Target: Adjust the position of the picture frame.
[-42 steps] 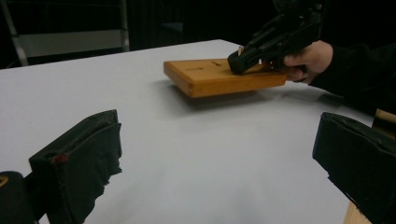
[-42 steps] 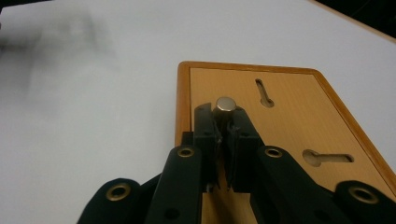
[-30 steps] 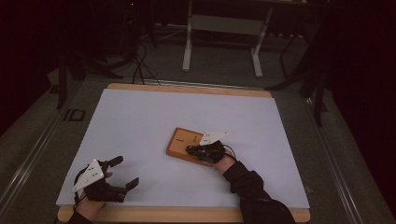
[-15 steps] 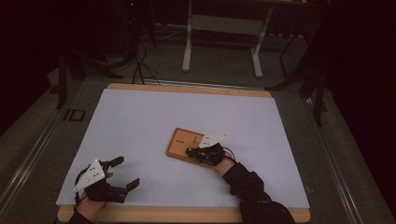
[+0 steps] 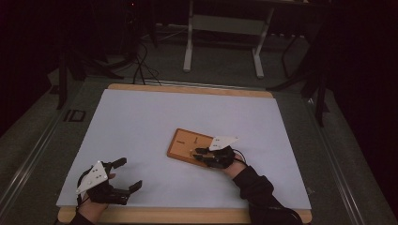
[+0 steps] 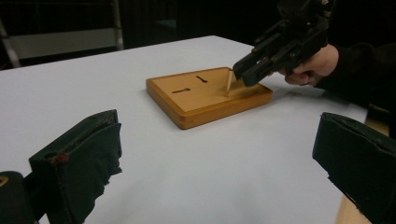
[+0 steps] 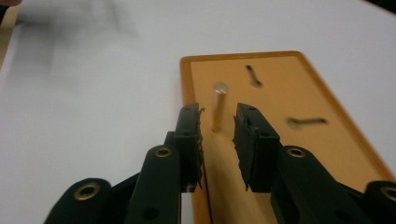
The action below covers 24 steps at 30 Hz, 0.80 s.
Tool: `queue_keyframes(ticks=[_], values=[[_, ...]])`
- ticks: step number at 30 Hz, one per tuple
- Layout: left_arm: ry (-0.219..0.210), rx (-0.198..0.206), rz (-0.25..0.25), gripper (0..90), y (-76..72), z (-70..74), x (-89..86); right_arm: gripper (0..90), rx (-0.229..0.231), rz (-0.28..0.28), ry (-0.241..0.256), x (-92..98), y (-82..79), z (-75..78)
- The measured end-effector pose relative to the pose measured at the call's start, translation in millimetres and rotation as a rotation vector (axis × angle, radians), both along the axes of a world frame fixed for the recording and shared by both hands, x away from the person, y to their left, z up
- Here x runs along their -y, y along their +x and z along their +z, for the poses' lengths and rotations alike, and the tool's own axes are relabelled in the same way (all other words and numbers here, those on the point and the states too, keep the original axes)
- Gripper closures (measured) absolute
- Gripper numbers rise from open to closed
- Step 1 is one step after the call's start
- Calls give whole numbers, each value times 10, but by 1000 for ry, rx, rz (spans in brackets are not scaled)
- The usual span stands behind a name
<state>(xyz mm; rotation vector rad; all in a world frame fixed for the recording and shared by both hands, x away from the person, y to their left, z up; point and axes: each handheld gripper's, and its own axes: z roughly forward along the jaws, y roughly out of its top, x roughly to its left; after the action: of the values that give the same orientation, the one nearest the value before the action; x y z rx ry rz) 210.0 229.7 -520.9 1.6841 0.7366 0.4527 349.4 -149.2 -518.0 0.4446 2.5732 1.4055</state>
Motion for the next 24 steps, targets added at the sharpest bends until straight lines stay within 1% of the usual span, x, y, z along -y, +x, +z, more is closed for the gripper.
queue_keyframes(ticks=[1, 3, 5, 6, 7, 8, 9, 10, 11, 12, 13, 14, 15, 16, 17, 18, 19, 21, 22, 23, 24], values=[[0, -11, -12, 15, 4, 4, 12, 700, 3, -4, 6, 49, -15, 16], [7, -17, -12, 15, 1, 12, 48, 694, 7, -21, 15, 144, -47, 42], [3, -34, -36, 26, -1, 21, 87, 694, -1, -35, 42, 242, -82, 63], [17, -43, -33, 30, -9, 28, 115, 693, -2, -37, 47, 283, -105, 69], [22, -55, -51, 29, -10, 34, 141, 677, 7, -40, 45, 320, -130, 77], [22, -55, -51, 29, -10, 34, 141, 677, 7, -40, 45, 320, -130, 77], [40, -91, -83, 44, 14, 27, 247, 663, 3, -53, 76, 439, -213, 112], [40, -91, -83, 59, 14, 27, 247, 663, 4, -59, 84, 485, -253, 128], [53, -96, -88, 59, 18, 18, 284, 663, 4, -59, 84, 485, -253, 128], [92, -110, -121, 145, 25, 6, 349, 652, 0, -61, 89, 548, -306, 143], [92, -110, -121, 234, 25, 6, 349, 647, 2, -68, 87, 578, -334, 149], [136, -122, -147, 319, 31, -10, 424, 647, 9, -70, 90, 610, -357, 155], [152, -132, -157, 391, 44, -19, 459, 634, 13, -80, 102, 647, -381, 165], [152, -132, -157, 452, 44, -19, 459, 629, 17, -90, 124, 688, -401, 177], [184, -146, -161, 494, 77, -33, 534, 623, 17, -100, 137, 725, -417, 190], [184, -146, -161, 527, 77, -33, 534, 593, 25, -115, 148, 756, -431, 199], [198, -153, -166, 575, 100, -37, 569, 574, 21, -119, 159, 779, -436, 202], [233, -164, -154, 621, 157, -37, 637, 571, 26, -131, 159, 805, -452, 196], [240, -176, -151, 649, 192, -39, 671, 571, 26, -131, 159, 805, -452, 196], [272, -186, -123, 673, 274, -45, 725, 544, 35, -137, 154, 811, -467, 182], [280, -204, -119, 703, 327, -50, 744, 539, 33, -145, 154, 815, -473, 179]])
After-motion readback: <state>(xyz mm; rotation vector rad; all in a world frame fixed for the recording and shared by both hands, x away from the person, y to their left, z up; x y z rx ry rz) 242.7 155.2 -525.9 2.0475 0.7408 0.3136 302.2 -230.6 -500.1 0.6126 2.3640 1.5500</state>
